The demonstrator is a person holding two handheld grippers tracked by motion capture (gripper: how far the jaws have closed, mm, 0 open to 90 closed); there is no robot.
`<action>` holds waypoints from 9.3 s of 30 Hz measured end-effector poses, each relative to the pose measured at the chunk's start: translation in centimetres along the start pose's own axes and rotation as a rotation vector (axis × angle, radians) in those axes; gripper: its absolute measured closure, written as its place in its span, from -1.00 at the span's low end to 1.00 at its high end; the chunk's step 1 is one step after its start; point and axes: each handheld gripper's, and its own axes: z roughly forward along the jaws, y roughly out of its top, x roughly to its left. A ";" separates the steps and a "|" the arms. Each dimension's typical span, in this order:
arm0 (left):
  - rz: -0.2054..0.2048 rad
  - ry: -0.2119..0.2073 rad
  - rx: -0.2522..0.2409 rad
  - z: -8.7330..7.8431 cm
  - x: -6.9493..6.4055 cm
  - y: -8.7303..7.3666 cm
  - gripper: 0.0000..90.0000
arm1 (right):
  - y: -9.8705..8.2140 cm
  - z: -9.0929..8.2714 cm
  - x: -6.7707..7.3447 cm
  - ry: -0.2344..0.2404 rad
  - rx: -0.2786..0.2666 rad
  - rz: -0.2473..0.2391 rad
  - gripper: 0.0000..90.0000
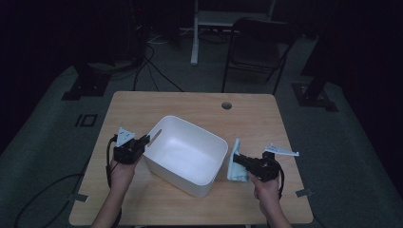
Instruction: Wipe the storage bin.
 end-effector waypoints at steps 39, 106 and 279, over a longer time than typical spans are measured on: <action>0.019 -0.021 -0.001 0.1 0.0 0.0 0.91 | -4.3 6.3 -3.4 -0.139 0.230 0.064 0.86; 0.002 0.047 -0.005 0.2 -1.2 -0.2 0.87 | -5.6 5.1 -1.5 -0.070 0.206 0.046 0.82; 0.051 0.023 0.022 0.5 -1.8 0.1 0.82 | -1.6 6.1 -3.4 -0.234 0.134 -0.002 0.88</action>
